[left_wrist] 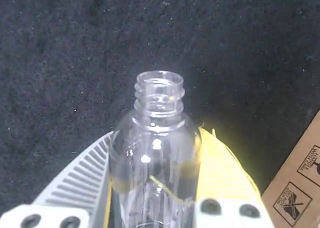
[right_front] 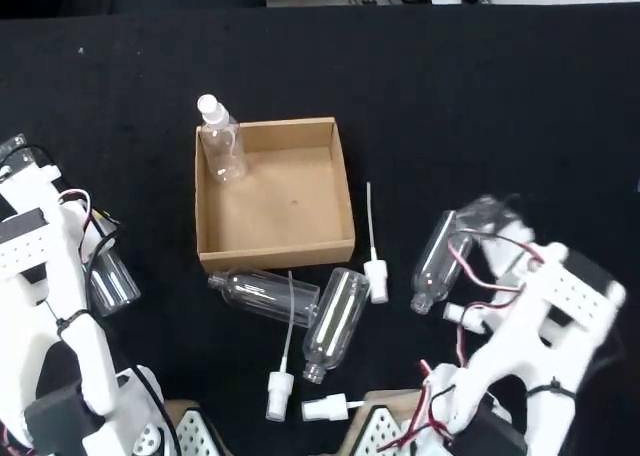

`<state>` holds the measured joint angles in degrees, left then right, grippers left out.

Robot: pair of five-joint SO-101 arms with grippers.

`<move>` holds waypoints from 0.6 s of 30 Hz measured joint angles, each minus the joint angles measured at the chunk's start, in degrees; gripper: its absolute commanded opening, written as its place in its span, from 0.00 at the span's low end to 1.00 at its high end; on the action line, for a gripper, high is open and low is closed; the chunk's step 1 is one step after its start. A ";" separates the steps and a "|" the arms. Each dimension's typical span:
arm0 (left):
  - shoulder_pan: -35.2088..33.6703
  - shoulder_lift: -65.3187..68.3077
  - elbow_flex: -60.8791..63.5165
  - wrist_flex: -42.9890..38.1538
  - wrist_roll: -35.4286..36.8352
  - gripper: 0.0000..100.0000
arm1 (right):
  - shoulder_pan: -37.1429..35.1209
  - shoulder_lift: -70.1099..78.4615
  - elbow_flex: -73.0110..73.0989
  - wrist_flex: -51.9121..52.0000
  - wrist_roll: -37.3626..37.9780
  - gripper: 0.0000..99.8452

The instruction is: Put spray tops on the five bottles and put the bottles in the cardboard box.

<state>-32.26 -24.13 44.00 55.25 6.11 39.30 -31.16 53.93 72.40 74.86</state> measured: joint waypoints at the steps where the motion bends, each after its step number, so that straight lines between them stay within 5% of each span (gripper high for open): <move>1: 0.00 0.00 0.00 0.00 0.00 0.06 | -1.41 0.00 0.00 0.70 1.05 0.26; 8: 0.00 0.00 0.00 0.00 0.00 0.06 | -6.95 0.00 6.77 -4.66 3.52 0.26; 14: 0.00 0.00 0.00 0.00 0.00 0.06 | -7.82 0.00 15.56 -17.76 5.45 0.01; 18: 0.00 0.00 0.00 0.00 0.00 0.06 | -6.15 0.00 15.56 -19.52 5.71 0.01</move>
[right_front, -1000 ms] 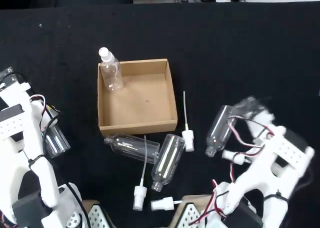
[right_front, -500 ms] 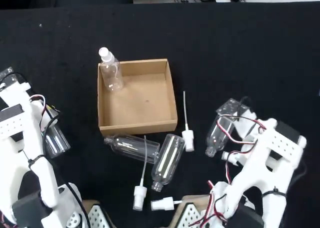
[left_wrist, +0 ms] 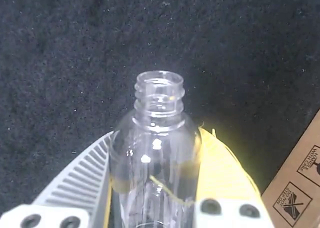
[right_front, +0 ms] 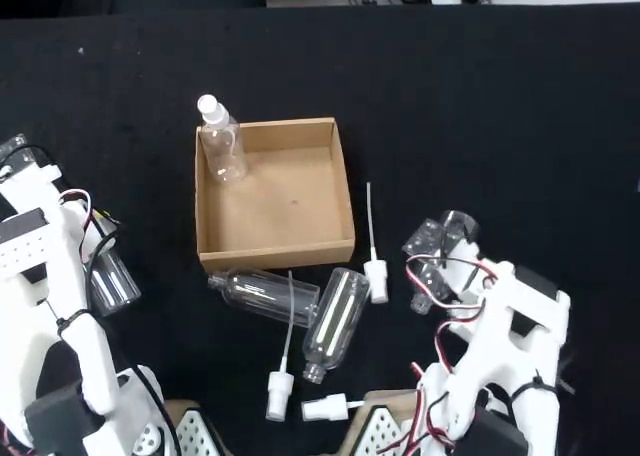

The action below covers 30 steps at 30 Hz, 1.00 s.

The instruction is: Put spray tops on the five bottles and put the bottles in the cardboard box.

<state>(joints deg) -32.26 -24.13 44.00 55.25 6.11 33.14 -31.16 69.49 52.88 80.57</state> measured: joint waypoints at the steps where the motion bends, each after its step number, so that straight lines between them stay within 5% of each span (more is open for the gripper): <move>1: 0.00 0.00 0.00 0.00 0.00 0.06 | 1.23 0.00 0.00 0.00 0.00 0.01; 6: 0.00 0.00 0.00 0.00 0.00 0.06 | 9.49 0.00 -5.01 0.18 -3.43 0.01; 12: 0.00 0.00 0.00 0.00 0.00 0.06 | 17.76 0.00 -9.85 0.09 -21.80 0.02; 18: 0.00 0.00 0.00 0.00 0.00 0.06 | 18.81 5.01 -9.85 -0.09 -34.55 0.19; 23: 0.00 0.00 0.00 0.09 0.00 0.06 | 18.73 14.51 -15.82 2.02 -36.22 0.21; 30: 0.00 0.00 0.00 0.09 0.00 0.06 | 18.73 25.93 -28.31 11.69 -27.43 0.16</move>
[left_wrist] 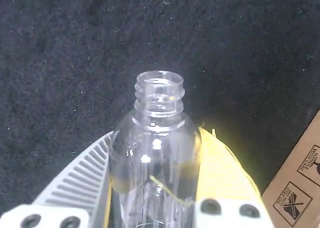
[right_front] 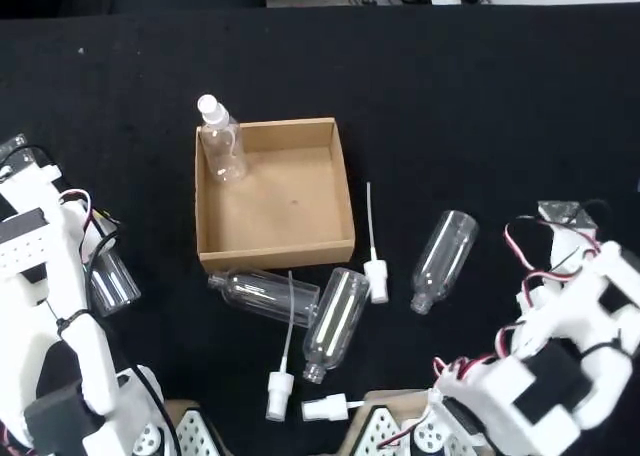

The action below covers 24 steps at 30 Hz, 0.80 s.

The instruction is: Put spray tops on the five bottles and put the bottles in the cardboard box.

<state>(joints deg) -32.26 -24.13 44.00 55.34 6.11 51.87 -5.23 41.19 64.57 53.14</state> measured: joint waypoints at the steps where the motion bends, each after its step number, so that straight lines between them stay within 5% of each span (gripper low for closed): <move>1: 0.00 0.00 0.00 0.00 0.00 0.06 | 0.00 1.49 -0.79 0.44 1.32 0.14; 18: 0.00 0.00 0.00 0.00 0.00 0.06 | 0.26 3.34 -3.08 1.67 4.57 0.01; 24: 0.00 -0.79 -3.87 4.92 0.00 0.06 | -2.29 -13.10 -3.69 7.03 -4.31 0.01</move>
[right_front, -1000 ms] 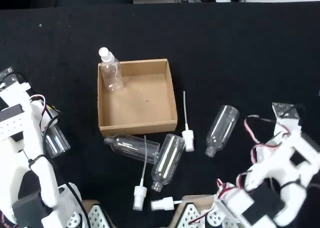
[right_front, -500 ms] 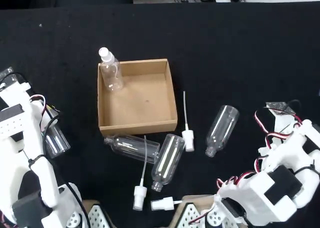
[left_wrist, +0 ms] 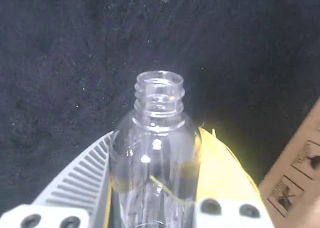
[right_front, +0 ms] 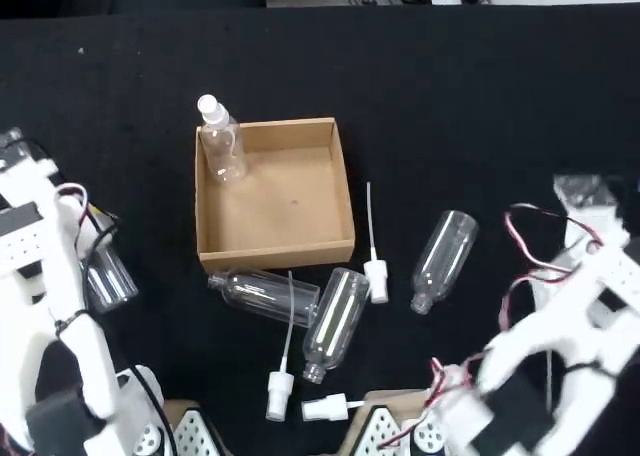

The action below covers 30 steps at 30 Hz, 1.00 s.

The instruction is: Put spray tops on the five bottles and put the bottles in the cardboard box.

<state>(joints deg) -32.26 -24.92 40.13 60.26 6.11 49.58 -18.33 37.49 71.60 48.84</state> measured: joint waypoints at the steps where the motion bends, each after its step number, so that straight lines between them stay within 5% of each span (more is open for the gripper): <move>1: 0.00 -0.97 -1.49 1.67 0.00 0.06 | -1.67 -3.16 -0.79 0.88 -2.64 0.01; 10: 0.26 -18.64 -6.15 5.36 0.00 0.06 | -23.12 -18.90 -19.25 11.60 -29.98 0.01; 16: 8.53 -34.46 2.11 -1.05 0.00 0.06 | -37.89 -18.99 -36.22 13.27 -46.95 0.01; 30: 29.27 -73.85 30.15 -14.33 0.00 0.06 | -63.82 -19.16 -46.42 1.58 -56.97 0.01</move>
<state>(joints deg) -2.99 -98.77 70.29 45.93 6.11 -14.24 -37.49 -8.92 73.19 -8.13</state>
